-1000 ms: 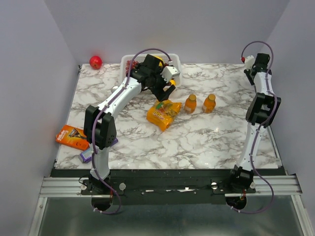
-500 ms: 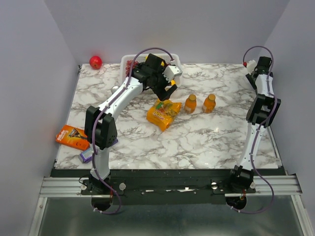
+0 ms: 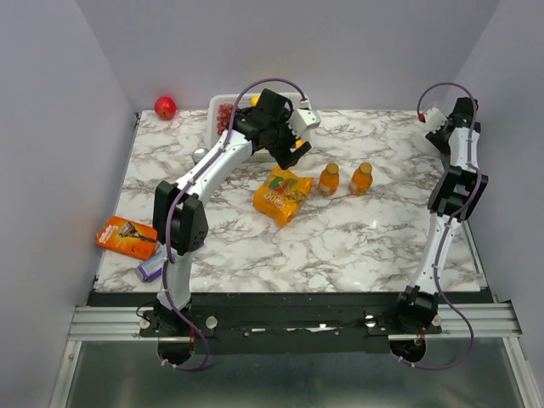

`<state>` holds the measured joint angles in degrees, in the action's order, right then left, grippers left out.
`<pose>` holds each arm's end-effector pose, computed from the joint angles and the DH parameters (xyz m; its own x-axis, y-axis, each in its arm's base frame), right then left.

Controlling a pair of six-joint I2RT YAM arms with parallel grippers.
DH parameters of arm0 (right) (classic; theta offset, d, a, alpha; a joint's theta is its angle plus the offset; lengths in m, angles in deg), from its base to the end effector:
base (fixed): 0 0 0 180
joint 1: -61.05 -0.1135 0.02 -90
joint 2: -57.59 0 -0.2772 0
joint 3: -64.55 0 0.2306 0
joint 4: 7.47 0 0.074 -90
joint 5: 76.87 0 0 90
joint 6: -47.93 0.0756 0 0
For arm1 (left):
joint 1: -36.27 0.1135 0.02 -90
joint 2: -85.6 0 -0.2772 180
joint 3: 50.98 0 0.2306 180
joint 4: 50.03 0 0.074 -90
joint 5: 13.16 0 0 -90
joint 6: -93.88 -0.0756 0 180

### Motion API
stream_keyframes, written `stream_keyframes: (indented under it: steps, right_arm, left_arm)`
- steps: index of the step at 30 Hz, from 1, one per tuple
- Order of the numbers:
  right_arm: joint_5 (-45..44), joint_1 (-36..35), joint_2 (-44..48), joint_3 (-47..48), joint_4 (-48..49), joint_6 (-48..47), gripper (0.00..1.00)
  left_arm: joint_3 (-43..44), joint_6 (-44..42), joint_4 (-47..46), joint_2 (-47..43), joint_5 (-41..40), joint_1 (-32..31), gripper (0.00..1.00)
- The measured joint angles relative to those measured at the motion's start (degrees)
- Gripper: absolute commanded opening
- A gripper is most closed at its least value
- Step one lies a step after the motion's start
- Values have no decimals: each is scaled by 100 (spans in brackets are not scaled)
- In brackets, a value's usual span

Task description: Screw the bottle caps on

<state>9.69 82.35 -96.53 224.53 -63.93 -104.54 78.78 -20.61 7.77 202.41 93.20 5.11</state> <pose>0.5515 -0.2199 0.1425 -0.6858 -0.6827 -0.2523 -0.4544 0.6724 -0.5843 0.3943 -0.2633 0.3092 -0.2726 0.6296 -0.7275 0.8575 0.5019 0.1131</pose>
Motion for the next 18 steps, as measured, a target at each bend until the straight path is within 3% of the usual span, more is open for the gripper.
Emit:
stream_keyframes:
  steps: [6,15,18]
  right_arm:
    - [675,31,-20,127,-610,-531,59]
    - [1263,94,-7,227,-855,-221,43]
    - [1349,92,-7,227,-835,81,30]
  left_arm:
    - [7,-107,15,0,-136,2,99]
    - [516,-129,105,181,-144,37,99]
    - [651,-129,111,282,-142,44,99]
